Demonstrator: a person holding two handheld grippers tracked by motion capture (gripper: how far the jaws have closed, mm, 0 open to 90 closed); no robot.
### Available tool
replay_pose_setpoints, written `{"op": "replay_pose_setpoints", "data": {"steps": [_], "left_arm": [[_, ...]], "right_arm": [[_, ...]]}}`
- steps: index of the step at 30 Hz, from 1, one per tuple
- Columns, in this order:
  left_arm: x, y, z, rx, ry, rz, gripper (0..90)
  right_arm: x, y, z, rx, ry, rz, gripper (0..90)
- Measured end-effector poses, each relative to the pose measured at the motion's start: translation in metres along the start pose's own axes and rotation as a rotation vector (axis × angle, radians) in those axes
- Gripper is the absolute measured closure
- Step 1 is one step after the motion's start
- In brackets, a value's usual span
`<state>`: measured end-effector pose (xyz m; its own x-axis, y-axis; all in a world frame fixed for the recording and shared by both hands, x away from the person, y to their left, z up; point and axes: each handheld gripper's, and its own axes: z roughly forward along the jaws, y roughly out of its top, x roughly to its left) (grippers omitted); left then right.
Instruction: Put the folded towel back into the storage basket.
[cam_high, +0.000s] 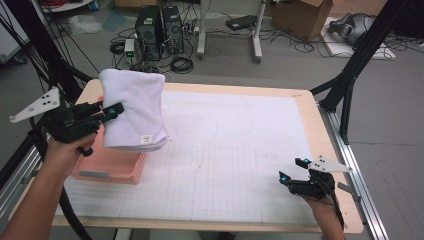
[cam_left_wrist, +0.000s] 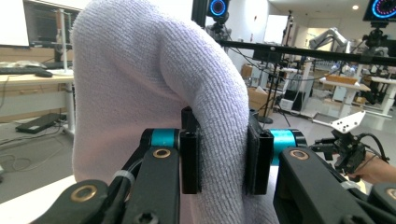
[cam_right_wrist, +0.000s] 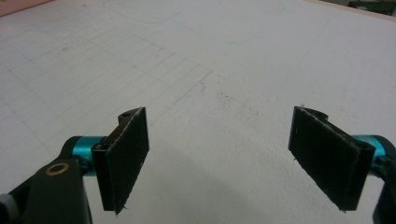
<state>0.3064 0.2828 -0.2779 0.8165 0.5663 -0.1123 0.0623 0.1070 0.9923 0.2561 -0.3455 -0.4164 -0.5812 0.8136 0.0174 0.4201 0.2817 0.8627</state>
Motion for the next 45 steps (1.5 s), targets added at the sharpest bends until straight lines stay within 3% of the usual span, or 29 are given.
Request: {"op": "replay_pose_setpoints", "data": {"steps": [12, 24, 30, 35, 45], "left_arm": [[0.023, 0.004, -0.045, 0.005, 0.055, 0.006, 72.1], [0.048, -0.014, -0.073, 0.058, 0.119, -0.027, 72.0], [0.054, -0.03, -0.071, 0.111, 0.103, -0.046, 72.0], [0.059, -0.041, -0.065, 0.164, 0.087, -0.04, 72.0], [0.069, -0.062, -0.045, 0.196, 0.039, -0.067, 71.9]], "right_arm": [[0.001, 0.0, 0.002, 0.007, -0.003, -0.003, 19.3], [0.002, -0.001, 0.004, 0.021, -0.008, -0.009, 19.3], [0.004, 0.0, 0.006, 0.024, -0.007, -0.013, 19.3], [0.004, 0.0, 0.005, 0.025, -0.013, -0.015, 19.3], [0.006, 0.0, 0.007, 0.048, -0.024, -0.034, 19.3]]}}
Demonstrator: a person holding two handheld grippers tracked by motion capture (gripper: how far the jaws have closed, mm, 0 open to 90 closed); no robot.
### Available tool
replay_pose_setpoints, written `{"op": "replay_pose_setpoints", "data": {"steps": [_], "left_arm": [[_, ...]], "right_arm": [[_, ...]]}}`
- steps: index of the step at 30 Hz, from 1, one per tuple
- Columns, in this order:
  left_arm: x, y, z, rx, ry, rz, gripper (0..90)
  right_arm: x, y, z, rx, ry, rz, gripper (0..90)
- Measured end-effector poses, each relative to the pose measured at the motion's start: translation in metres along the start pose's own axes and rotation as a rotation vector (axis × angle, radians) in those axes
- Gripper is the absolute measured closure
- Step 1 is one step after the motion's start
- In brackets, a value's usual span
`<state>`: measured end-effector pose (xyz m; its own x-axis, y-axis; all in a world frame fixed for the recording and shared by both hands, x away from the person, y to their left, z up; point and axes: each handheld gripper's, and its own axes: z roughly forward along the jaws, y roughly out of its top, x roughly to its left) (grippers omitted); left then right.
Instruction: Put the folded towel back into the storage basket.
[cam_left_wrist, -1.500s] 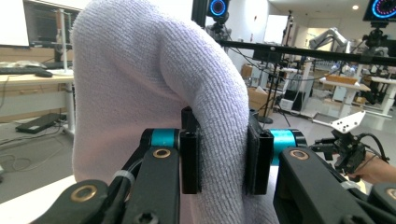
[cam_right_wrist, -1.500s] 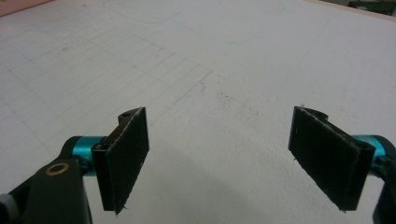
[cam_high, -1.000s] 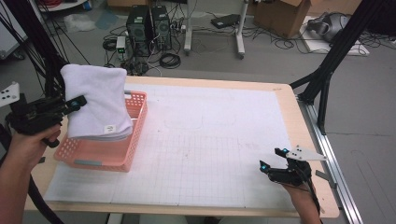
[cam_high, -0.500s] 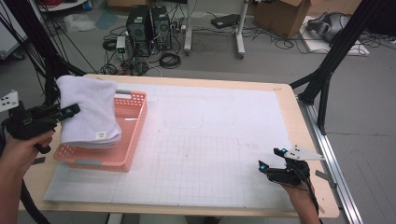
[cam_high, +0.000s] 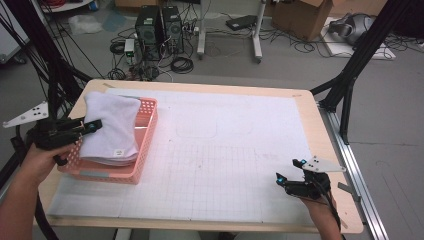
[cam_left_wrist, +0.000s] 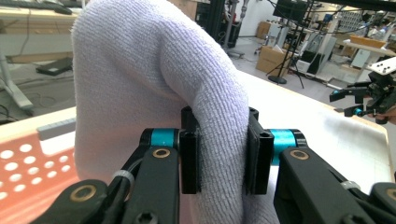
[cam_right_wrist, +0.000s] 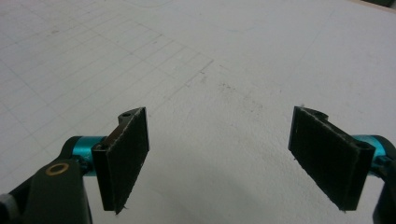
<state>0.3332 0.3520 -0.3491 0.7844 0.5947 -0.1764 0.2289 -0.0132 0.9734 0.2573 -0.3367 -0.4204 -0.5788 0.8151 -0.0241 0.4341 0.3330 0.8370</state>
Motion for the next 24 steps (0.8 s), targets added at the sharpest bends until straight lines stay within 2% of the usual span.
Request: {"op": "replay_pose_setpoints", "data": {"steps": [5, 8, 15, 17, 20, 24], "left_arm": [[0.005, -0.008, 0.011, 0.009, -0.011, -0.019, 71.3], [0.009, -0.014, 0.017, 0.039, -0.013, -0.03, 70.5], [0.013, -0.024, 0.026, 0.075, -0.005, -0.049, 69.9], [0.013, -0.026, 0.026, 0.069, 0.009, -0.069, 69.7], [0.015, -0.028, 0.027, 0.092, 0.022, -0.082, 69.6], [0.017, -0.029, 0.028, 0.123, 0.06, -0.108, 67.6]], "right_arm": [[-0.001, -0.001, 0.0, -0.003, -0.008, 0.003, 19.3], [0.0, -0.001, 0.0, 0.003, -0.006, 0.008, 19.4], [-0.001, -0.002, 0.001, 0.005, -0.008, 0.007, 19.4], [-0.001, -0.002, 0.001, 0.004, -0.008, 0.007, 19.4], [-0.001, -0.001, 0.001, 0.004, -0.009, 0.003, 19.4], [0.0, -0.001, 0.0, 0.004, -0.008, 0.008, 19.4]]}}
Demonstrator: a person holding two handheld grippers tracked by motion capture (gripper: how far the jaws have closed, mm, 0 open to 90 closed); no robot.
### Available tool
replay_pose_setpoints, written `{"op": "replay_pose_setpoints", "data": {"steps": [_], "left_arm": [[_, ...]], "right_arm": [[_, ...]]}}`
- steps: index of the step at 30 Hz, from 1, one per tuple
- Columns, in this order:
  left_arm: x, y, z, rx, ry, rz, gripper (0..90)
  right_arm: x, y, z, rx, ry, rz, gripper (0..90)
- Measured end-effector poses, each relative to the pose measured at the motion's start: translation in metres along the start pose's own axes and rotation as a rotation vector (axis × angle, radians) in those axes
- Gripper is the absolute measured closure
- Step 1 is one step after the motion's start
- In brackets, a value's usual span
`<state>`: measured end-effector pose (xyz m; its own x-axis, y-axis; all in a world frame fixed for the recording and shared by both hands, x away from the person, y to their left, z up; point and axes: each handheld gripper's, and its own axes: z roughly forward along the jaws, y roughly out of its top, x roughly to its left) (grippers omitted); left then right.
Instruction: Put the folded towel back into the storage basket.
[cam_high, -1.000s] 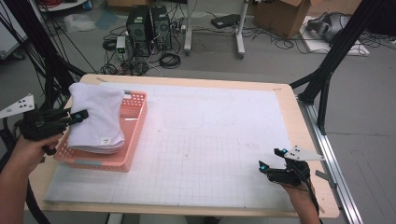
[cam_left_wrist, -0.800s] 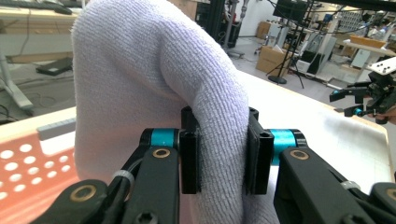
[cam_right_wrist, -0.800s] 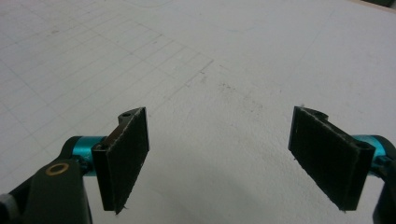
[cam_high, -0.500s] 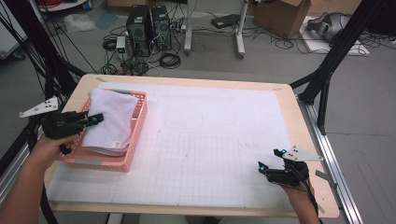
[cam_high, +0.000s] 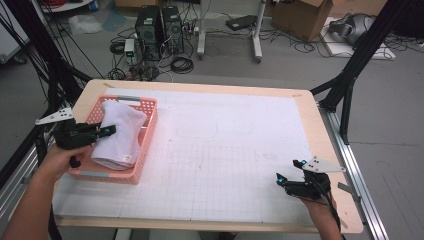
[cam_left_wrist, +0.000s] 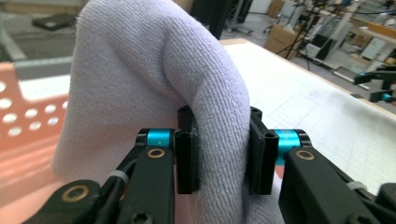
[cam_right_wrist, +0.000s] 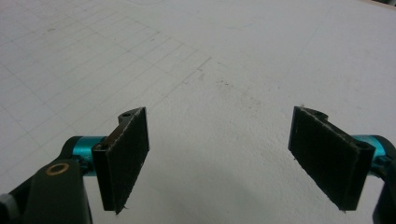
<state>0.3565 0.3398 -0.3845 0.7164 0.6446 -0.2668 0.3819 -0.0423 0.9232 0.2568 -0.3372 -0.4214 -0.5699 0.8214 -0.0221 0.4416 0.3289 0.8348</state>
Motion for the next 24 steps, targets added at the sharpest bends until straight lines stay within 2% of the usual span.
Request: {"op": "replay_pose_setpoints", "data": {"steps": [4, 7, 11, 13, 17, 19, 20, 22, 24], "left_arm": [[0.003, 0.001, -0.001, 0.013, 0.057, -0.047, 60.5], [0.006, 0.004, -0.005, 0.022, 0.113, -0.114, 47.1], [0.007, 0.009, -0.013, 0.006, 0.185, -0.136, 40.5], [0.006, 0.014, -0.018, -0.017, 0.217, -0.127, 38.9], [0.0, 0.023, -0.026, -0.118, 0.309, -0.103, 38.8], [-0.002, 0.024, -0.027, -0.128, 0.317, -0.095, 39.4], [-0.004, 0.025, -0.024, -0.102, 0.332, -0.092, 39.5], [-0.005, 0.023, -0.018, -0.02, 0.367, -0.077, 39.5], [-0.007, 0.02, -0.01, 0.074, 0.442, -0.054, 40.7]], "right_arm": [[-0.001, 0.0, 0.0, -0.005, -0.003, -0.005, 19.4], [0.0, 0.0, 0.0, 0.0, 0.001, 0.0, 19.4], [0.0, 0.0, 0.0, -0.001, 0.002, -0.007, 19.4], [0.0, 0.0, 0.0, -0.001, 0.002, -0.007, 19.4], [0.0, 0.0, 0.0, 0.0, 0.001, -0.008, 19.4], [0.0, 0.0, 0.0, -0.001, 0.001, -0.006, 19.4], [0.0, 0.0, -0.001, 0.0, 0.002, -0.006, 19.4], [0.0, 0.0, -0.001, -0.001, 0.002, -0.006, 19.4], [0.0, 0.0, -0.001, -0.001, 0.003, -0.006, 19.4]]}}
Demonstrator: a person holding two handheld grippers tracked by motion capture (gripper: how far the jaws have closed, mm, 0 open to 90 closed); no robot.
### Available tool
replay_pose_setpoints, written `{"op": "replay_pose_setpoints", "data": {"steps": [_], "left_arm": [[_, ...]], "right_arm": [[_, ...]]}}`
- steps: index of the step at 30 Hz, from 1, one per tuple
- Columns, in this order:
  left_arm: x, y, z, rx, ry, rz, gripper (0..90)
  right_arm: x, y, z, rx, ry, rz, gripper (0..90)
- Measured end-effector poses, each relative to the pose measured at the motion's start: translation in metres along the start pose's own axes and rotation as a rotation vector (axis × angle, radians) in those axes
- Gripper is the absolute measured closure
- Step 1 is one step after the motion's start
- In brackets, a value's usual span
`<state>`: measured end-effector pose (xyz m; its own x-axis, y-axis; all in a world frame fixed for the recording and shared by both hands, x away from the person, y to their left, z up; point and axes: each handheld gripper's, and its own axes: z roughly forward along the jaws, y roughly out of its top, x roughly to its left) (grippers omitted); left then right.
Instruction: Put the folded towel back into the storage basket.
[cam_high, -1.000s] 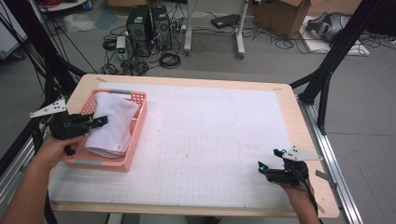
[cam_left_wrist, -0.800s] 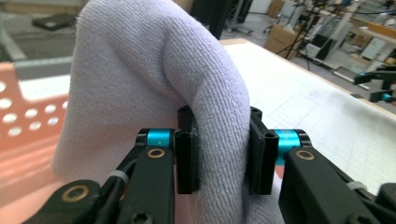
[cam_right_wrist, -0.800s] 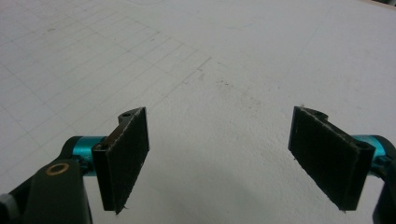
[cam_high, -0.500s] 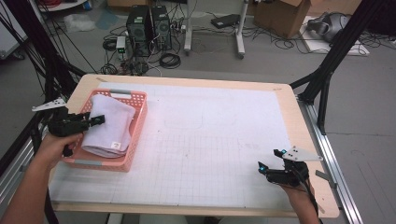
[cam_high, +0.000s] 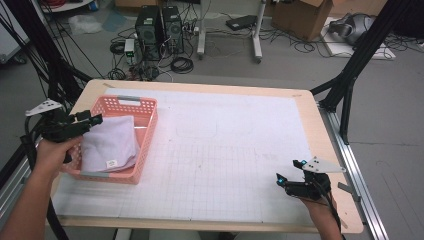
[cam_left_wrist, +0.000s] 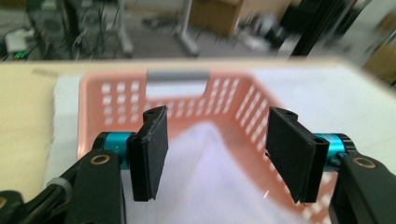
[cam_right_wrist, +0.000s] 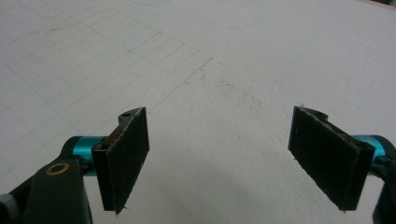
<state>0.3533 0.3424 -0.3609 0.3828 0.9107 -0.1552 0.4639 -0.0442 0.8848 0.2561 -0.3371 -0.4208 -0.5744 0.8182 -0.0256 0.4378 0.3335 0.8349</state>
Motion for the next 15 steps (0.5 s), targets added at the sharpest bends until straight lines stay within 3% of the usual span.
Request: {"op": "replay_pose_setpoints", "data": {"steps": [3, 6, 9, 15], "left_arm": [[-0.004, -0.004, 0.012, 0.119, 0.1, 0.0, 42.8], [-0.009, -0.007, 0.025, 0.2, 0.156, 0.01, 42.8], [-0.013, -0.009, 0.037, 0.245, 0.189, 0.031, 40.8], [-0.016, -0.014, 0.062, 0.274, 0.206, 0.039, 37.6]], "right_arm": [[0.0, 0.0, 0.0, 0.001, 0.001, 0.001, 19.4], [0.0, 0.0, 0.0, -0.001, 0.002, 0.001, 19.4], [0.001, 0.0, 0.001, 0.001, 0.004, -0.004, 19.4], [0.001, 0.0, 0.001, 0.004, 0.006, -0.005, 19.4]]}}
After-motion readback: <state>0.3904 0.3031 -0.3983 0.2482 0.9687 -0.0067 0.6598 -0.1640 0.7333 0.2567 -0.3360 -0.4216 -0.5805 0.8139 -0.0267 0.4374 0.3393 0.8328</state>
